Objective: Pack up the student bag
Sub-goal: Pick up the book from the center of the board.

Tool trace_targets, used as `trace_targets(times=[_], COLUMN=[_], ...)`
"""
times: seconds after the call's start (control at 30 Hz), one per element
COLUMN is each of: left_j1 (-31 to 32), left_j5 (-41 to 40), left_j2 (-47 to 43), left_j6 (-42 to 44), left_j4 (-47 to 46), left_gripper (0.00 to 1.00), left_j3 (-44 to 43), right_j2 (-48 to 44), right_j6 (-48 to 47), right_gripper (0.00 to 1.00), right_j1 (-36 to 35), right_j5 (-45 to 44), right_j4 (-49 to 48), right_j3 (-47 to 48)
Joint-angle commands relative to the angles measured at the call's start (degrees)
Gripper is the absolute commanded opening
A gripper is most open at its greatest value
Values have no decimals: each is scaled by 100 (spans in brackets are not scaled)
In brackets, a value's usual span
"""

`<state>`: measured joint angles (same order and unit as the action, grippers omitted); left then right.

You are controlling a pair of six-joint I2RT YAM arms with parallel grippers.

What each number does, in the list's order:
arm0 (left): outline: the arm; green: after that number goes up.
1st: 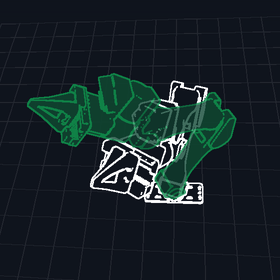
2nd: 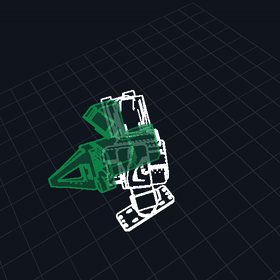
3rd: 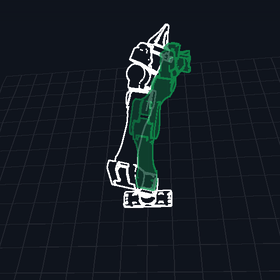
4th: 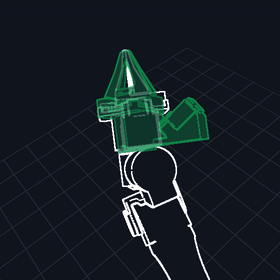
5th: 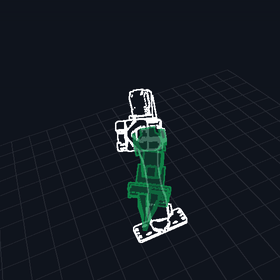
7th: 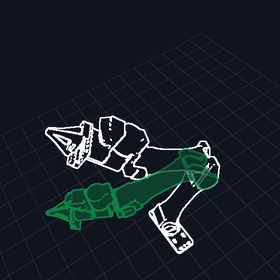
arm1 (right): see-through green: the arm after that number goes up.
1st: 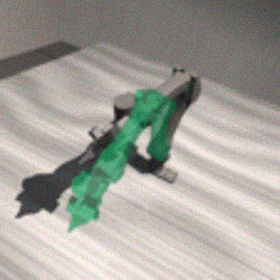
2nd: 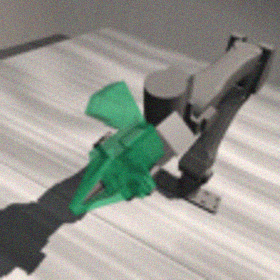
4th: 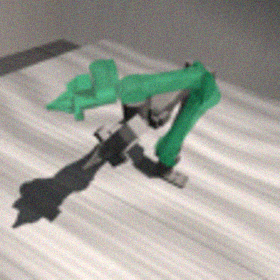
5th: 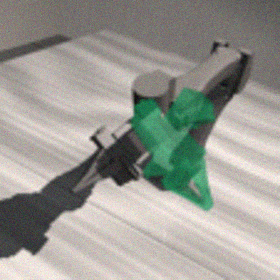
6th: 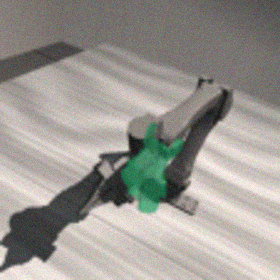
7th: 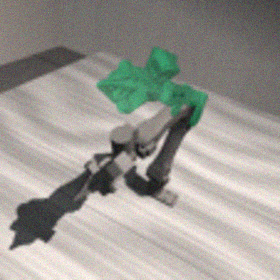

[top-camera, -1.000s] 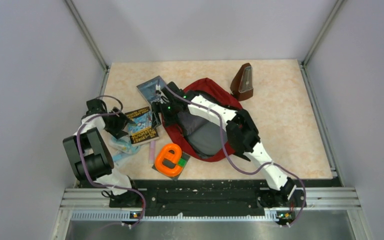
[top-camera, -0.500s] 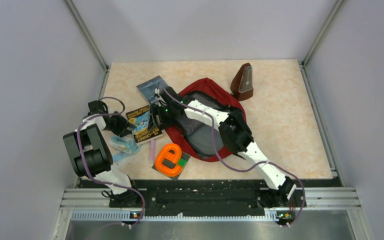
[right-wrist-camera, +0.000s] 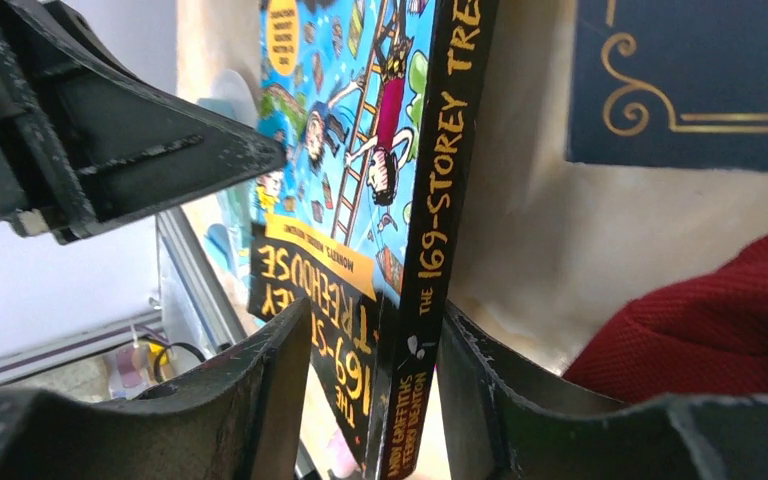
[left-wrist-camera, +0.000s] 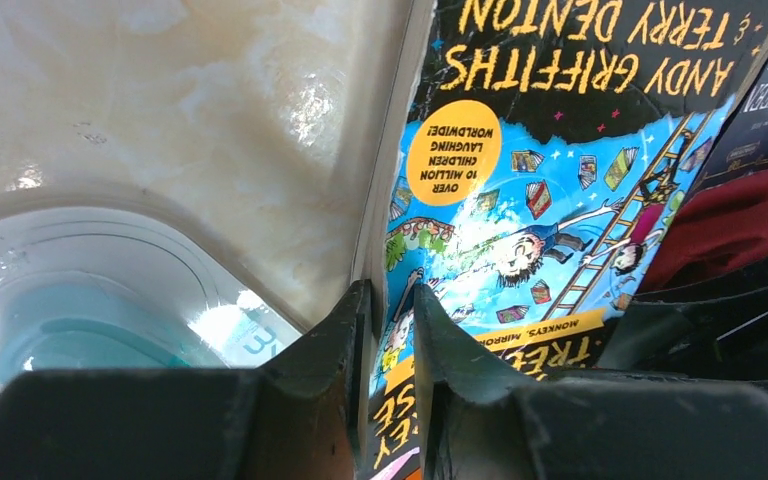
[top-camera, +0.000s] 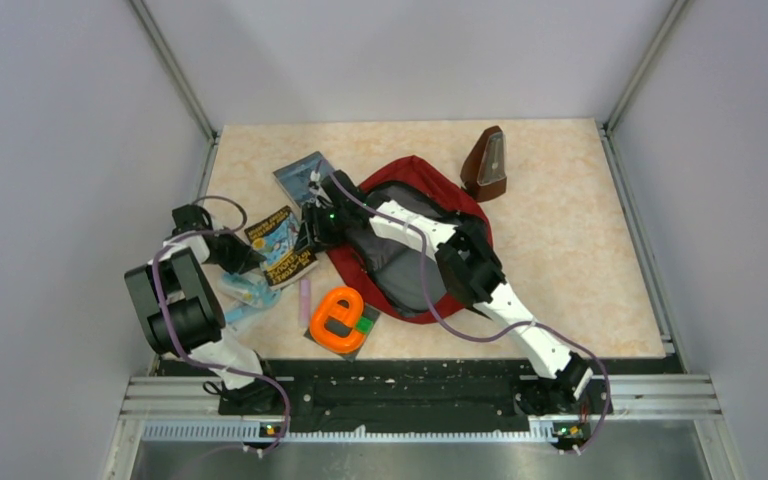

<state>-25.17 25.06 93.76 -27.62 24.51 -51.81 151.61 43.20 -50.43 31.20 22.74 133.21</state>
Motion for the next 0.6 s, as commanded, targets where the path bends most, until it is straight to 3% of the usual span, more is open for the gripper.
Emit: trace_targets(times=[0.0, 0.23, 0.43, 0.5, 0.57], left_j1=[105, 100, 92, 91, 91], left_j5=[642, 819, 782, 696, 615], left_j2=[-288, -755, -1434, -1772, -2137], left_j6=[-136, -182, -162, -129, -76], left_j4=[36, -52, -37, 26, 129], left_gripper=[21, 20, 21, 27, 40], left_j3=[219, 301, 229, 144, -11], right_j2=[-249, -298, -581, -840, -1212], right_j6=[271, 297, -15, -281, -579], right_gripper=[46, 41, 0, 0, 0], right_j1=[-171, -183, -181, -183, -170], right_j5=[422, 434, 323, 157, -95], right_j4=[-1125, -1297, -1117, -1021, -907], right_j3=[160, 181, 328, 320, 320])
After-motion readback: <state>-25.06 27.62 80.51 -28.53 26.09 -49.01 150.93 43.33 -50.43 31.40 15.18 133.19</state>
